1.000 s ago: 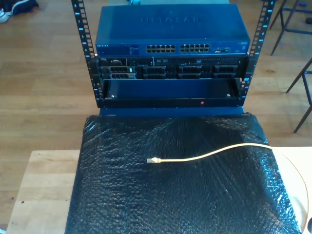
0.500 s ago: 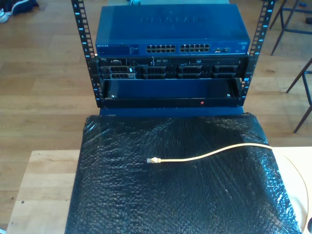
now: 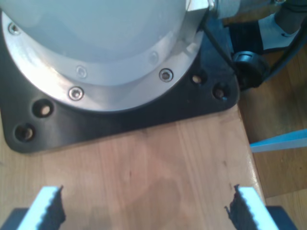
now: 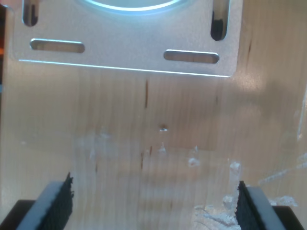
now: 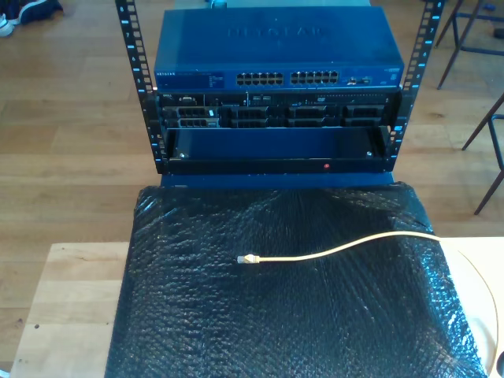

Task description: Grab the cable and plug it in

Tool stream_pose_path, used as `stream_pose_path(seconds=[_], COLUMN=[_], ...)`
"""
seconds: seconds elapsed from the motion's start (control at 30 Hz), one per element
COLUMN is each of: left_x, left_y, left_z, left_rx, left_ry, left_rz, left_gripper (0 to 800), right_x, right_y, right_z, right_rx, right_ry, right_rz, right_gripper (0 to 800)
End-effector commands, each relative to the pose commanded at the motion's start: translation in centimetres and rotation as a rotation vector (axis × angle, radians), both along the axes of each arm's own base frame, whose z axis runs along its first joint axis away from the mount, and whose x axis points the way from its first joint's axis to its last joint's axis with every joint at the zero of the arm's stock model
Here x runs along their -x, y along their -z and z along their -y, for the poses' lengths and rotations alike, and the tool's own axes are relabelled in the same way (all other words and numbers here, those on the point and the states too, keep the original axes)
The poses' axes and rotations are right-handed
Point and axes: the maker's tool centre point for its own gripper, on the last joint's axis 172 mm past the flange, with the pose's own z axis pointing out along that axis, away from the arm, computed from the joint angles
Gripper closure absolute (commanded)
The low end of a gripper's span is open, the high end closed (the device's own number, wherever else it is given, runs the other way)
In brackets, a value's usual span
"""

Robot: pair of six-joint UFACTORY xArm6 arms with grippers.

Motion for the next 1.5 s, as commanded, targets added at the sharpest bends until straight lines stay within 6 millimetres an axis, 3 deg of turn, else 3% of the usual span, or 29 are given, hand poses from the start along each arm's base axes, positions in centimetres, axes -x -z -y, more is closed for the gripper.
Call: stream_pose_path(seconds=[0.23,0.37,0.53,0.77,1.03,1.23,1.5], left_x=[0.0,0.0,0.1,-0.4,-3.0,-6.3,-9.0], left_y=[-0.2,-1.0,-3.5,-7.8,-11.0,-13.7,-15.3], left_z=[0.0,-0.9,-1.1,-3.2,-5.4,-4.8,-4.2], left_rx=[0.003,-0.011,0.034,0.038,-0.007,0.007,-0.026], left_ry=[-0.003,-0.002,-0.010,-0.048,-0.074,-0.086,-0.083], left_rz=[-0.006,-0.008,-0.024,-0.055,-0.047,-0.054,-0.113], left_gripper=[0,0,0,0,0,0,0], right_x=[-0.4,-0.3,-0.5,-1.1,-4.1,-7.0,-9.9], right_y=[-2.0,-3.1,-5.6,-9.2,-12.3,-13.8,-15.4], right_z=[2.3,2.2,2.7,4.4,6.0,5.7,5.5], right_rx=[0.072,0.061,0.028,0.044,0.092,0.097,0.135], right_ry=[0.003,0.008,0.024,0.109,0.170,0.196,0.232], right_rz=[0.010,0.008,0.003,-0.016,-0.044,-0.076,-0.084], right_gripper=[0,0,0,0,0,0,0])
